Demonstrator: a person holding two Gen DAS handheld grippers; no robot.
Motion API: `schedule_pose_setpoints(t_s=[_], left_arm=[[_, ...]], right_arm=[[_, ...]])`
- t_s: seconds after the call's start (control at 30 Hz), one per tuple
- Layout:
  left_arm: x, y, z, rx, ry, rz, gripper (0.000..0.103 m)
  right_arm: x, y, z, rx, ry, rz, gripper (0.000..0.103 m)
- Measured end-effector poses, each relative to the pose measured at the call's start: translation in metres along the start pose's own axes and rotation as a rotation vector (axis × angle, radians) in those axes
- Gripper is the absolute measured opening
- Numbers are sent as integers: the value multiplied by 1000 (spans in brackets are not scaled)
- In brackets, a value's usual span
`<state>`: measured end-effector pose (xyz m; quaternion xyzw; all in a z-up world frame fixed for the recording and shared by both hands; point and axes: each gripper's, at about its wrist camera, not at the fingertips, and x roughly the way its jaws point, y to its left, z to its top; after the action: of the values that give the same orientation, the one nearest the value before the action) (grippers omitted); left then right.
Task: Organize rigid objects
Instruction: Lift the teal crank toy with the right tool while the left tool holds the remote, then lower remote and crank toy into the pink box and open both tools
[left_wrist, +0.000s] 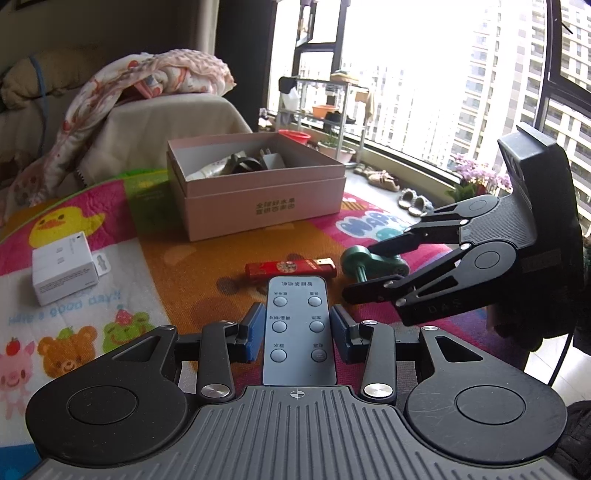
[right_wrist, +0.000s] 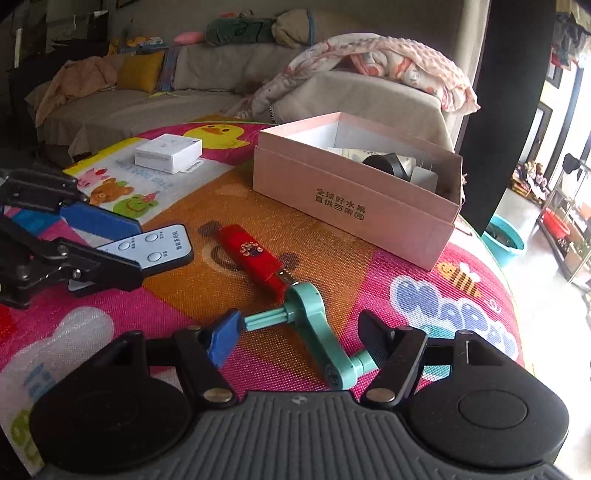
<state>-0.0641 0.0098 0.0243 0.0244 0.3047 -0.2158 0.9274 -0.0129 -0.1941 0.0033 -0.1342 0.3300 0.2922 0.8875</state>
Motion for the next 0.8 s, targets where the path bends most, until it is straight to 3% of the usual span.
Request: schedule_pose_setpoints(t_s=[0.03, 0.13, 0.47, 0.7, 0.8], left_arm=[[0, -1, 1, 3, -2, -2, 43], [-1, -1, 1, 5, -8, -8, 43], [-1, 7, 17, 31, -44, -12, 43], [16, 69, 120, -58, -280, 35, 43], [43, 95, 168, -124, -303, -12, 43]], right_arm=[[-1, -1, 1, 11, 6, 17, 53], [-8, 5, 3, -2, -10, 5, 46], [-39, -2, 24, 37, -115, -31, 45], [-48, -25, 87, 88, -276, -98, 45], [-38, -31, 119, 97, -332, -119, 45]])
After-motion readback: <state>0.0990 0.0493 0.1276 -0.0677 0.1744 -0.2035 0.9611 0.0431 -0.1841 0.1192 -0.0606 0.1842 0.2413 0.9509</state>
